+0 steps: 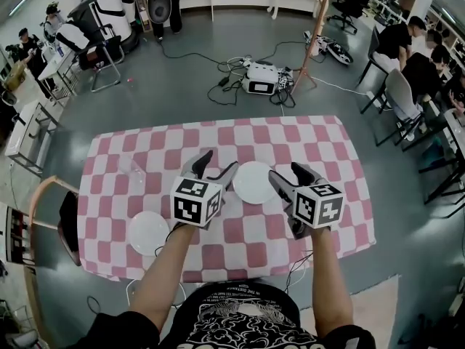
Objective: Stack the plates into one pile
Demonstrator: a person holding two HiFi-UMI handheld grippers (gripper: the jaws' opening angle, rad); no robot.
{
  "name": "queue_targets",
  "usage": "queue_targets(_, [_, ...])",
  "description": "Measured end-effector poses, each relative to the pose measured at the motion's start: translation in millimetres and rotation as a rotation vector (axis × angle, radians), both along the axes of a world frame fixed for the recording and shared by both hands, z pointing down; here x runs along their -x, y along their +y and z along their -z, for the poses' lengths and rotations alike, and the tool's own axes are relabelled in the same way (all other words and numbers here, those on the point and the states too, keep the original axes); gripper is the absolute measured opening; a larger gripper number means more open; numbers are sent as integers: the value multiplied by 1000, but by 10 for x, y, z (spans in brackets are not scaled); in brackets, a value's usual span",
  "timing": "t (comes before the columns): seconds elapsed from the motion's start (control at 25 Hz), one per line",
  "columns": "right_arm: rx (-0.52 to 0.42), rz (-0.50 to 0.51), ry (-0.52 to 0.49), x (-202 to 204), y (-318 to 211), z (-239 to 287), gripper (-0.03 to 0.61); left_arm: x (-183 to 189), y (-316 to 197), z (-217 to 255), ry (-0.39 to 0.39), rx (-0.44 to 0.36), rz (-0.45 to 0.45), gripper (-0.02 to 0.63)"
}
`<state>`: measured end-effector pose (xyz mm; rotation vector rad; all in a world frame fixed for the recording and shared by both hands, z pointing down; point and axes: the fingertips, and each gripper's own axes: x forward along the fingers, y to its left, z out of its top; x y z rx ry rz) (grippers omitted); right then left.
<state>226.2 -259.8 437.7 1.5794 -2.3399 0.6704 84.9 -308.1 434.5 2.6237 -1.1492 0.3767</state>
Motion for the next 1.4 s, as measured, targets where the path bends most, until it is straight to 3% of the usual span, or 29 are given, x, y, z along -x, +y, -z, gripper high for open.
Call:
queue_targets(0.36, [124,112,-63,-118,-187,-396,302,-142,-148,-443,34,166,6,299])
queue_targets(0.92, [316,204,-193,-319,-362,-981,302,-328,-124,-1191,157,568,-12,313])
queue_targets(1.16, [429,266,-229,-314,-404,-1222,284,-373,-70,-1443,283,804,-18,302])
queue_targets(1.4, [537,295,-267,-308,-427,-1431,284,-372,-42,-1650,310,923,-9,302])
